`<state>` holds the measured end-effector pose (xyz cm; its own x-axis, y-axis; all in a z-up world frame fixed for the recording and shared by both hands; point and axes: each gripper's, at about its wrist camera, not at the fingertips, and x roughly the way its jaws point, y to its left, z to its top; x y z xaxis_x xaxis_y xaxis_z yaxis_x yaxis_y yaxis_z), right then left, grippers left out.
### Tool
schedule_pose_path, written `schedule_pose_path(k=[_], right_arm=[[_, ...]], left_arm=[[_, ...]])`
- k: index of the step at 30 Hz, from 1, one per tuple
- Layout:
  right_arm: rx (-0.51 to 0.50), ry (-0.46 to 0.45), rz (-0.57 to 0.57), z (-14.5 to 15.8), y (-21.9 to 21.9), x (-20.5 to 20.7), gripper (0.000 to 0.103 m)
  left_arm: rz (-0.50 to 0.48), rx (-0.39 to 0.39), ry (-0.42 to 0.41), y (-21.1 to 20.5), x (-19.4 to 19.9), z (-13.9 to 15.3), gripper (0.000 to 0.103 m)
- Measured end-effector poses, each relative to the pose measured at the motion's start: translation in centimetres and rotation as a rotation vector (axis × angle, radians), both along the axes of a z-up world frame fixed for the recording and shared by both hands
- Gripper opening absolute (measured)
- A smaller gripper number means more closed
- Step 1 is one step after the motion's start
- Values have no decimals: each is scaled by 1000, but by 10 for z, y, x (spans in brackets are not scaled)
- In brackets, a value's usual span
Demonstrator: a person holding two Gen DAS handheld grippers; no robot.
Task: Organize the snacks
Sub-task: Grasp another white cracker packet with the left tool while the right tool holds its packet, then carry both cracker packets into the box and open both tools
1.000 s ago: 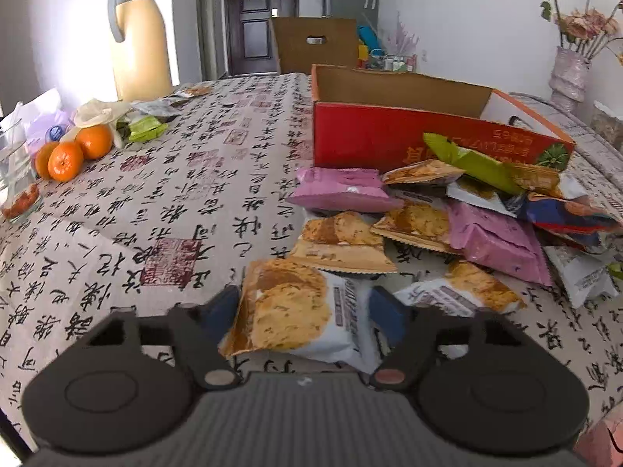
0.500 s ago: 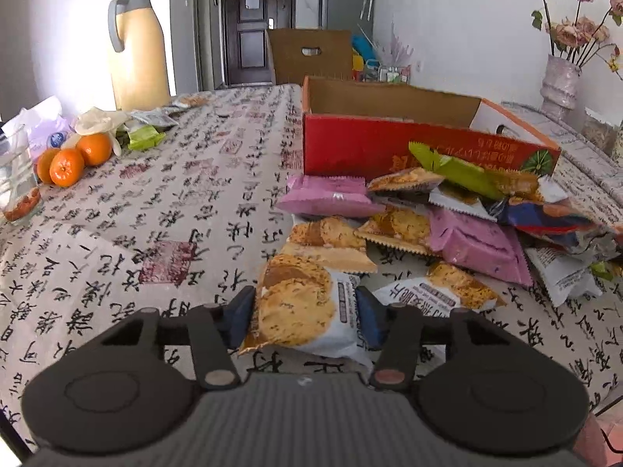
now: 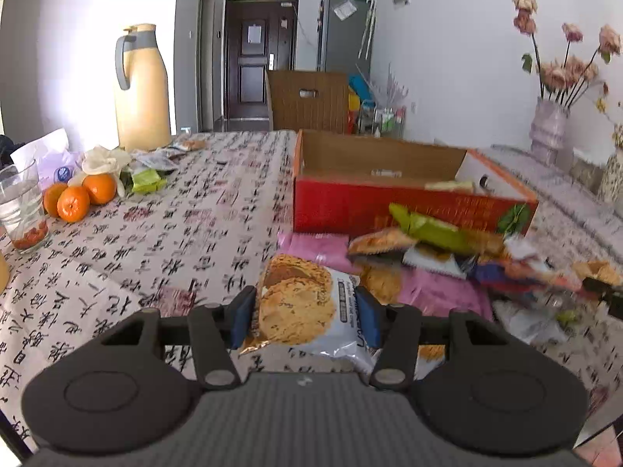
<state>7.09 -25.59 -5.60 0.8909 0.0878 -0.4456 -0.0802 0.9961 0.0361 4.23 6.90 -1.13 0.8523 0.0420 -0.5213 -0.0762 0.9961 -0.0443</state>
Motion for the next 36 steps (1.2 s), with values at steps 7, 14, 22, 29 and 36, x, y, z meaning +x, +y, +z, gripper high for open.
schedule_pose_path(k=[7,14,22,29,36], right_arm=[[8,-42,12,13,3,10,47],[9,-93,31,27,11,25,47],[20,-142,73,45,21,50,47],[42,-153,119,58,34,85,47],[35,-153,148,67,49,129,47]], left_arm=[[-12,-16,-59,-7,11,18,55],[-29,-10,-114,-18,29,36,55],[-66,14,-160,-36,58,56,55],[-85,47,-194,-52,91,70,55],[-90,62,-193,-64,129,73,55]])
